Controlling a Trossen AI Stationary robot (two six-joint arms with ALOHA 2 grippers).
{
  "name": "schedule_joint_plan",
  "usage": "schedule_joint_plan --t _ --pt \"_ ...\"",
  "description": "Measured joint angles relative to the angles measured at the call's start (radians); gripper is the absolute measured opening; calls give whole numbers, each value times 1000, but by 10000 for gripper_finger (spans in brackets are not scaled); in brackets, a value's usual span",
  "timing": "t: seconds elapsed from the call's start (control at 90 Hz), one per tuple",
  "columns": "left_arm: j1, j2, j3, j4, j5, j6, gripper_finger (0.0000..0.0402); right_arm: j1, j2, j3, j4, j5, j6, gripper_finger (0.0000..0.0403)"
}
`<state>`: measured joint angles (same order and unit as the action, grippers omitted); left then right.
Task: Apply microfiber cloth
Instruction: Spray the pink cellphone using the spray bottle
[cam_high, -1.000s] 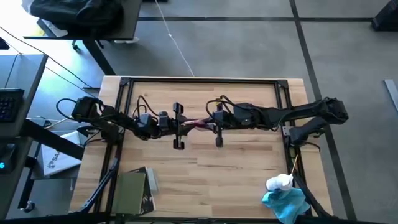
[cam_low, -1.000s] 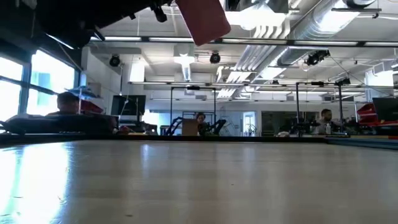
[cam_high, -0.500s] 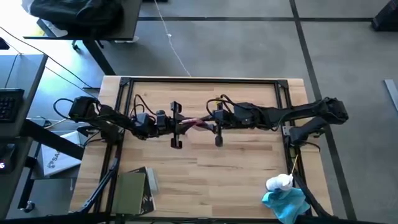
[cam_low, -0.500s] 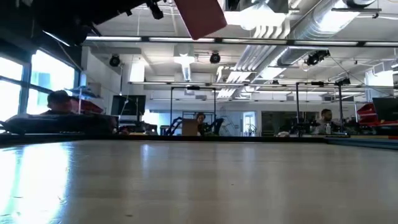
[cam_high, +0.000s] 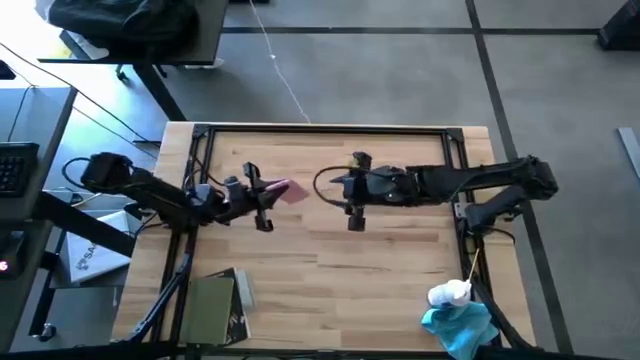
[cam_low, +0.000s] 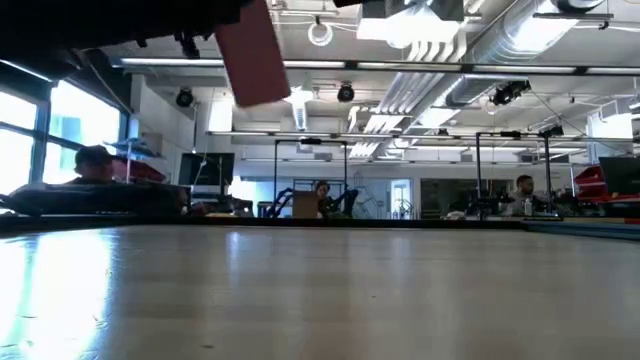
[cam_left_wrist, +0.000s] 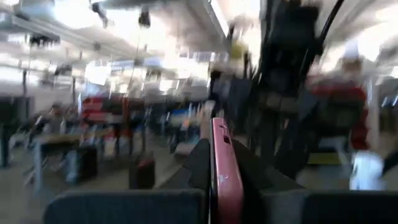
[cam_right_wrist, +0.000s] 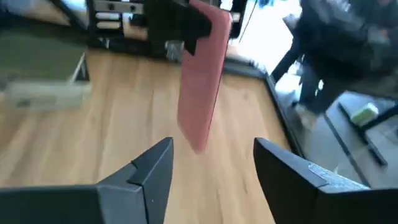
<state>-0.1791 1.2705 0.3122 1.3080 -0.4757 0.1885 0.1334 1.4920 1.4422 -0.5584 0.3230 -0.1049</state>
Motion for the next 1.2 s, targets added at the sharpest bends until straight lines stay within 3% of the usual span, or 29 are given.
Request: schedule_joint_plan --t 0.211,0.489,0.722,0.878,0.989,1.1,1.2 --pt "-24 1 0 -178 -9 -27 8 44 2 32 -263 -184 353 192" --pt "-25 1 1 -195 -8 17 7 225 50 -6 -266 -379 902 192" --pt "-18 0 2 -154 -2 104 7 342 72 11 -552 -402 1488 192" --pt "19 1 23 -171 108 67 7 362 71 161 -794 -304 1811 181" --pt "32 1 39 -171 171 52 7 379 71 269 -1023 -383 1990 165" --pt "37 1 53 -169 205 51 7 426 18 263 -1006 -414 2109 162" --pt "37 1 56 -165 210 50 7 478 -6 234 -1006 -508 2211 166"
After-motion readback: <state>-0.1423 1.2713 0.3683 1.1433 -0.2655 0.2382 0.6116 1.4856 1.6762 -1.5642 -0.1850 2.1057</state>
